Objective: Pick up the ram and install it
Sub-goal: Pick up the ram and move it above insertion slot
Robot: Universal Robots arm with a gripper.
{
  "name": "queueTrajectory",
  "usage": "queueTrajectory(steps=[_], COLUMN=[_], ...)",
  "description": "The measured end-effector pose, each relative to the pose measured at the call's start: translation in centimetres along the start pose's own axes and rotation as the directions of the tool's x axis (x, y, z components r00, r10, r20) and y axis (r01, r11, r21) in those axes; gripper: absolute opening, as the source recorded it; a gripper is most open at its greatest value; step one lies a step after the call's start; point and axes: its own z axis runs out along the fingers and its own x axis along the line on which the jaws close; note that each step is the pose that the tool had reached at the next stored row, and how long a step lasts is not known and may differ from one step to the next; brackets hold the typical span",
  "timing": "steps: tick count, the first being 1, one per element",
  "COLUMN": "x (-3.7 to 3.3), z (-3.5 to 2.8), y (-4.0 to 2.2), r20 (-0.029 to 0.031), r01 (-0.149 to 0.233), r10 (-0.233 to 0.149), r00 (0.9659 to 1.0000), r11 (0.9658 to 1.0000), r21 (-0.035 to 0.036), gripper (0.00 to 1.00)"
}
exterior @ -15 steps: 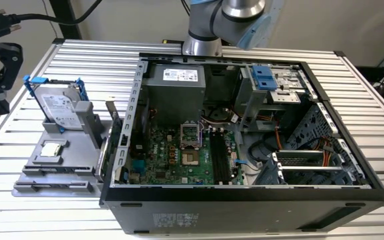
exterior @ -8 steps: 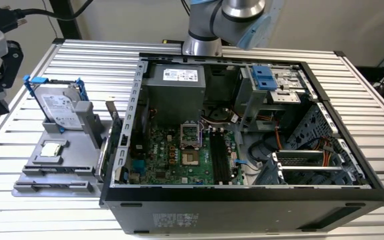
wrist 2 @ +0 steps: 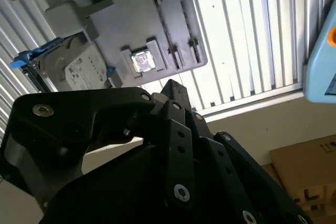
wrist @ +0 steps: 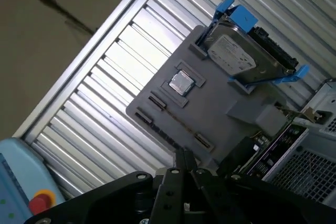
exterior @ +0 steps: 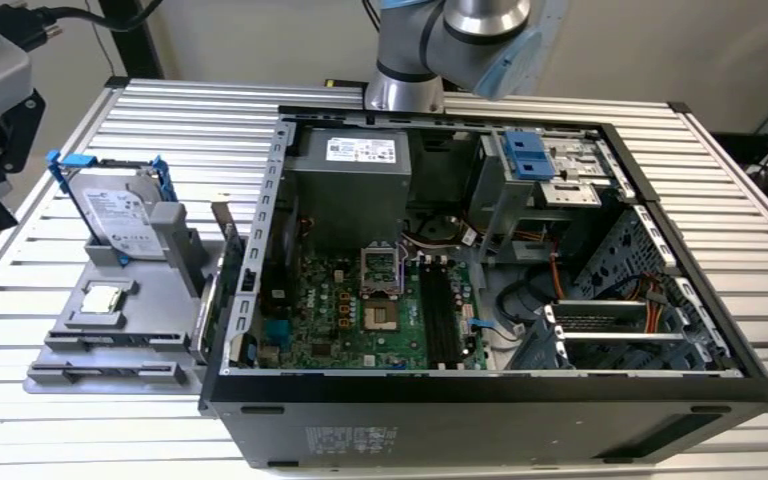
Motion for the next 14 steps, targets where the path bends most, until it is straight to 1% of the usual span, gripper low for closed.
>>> queueTrajectory(steps=[2, 5, 8, 11, 12, 14], x=[0.00, 0.00, 0.00, -0.01, -0.01, -0.04], z=[0.00, 0.00, 0.00, 0.00, 0.00, -0.02], y=[0.00, 0.00, 0.00, -0.01, -0.01, 0.02], r20=[-0.0017, -0.0043, -0.0062, -0.0078, -0.0095, -0.0156], r01=[0.037, 0.091, 0.143, 0.187, 0.198, 0.207], r10=[-0.037, -0.091, -0.143, -0.187, -0.198, -0.207], r00=[0.9993, 0.9959, 0.9898, 0.9823, 0.9802, 0.9782], r11=[0.9993, 0.9959, 0.9898, 0.9824, 0.9803, 0.9783], r21=[-0.0006, -0.0016, -0.0022, -0.0025, -0.0019, 0.0022], gripper=[0.00, 0.00, 0.00, 0.00, 0.00, 0.00])
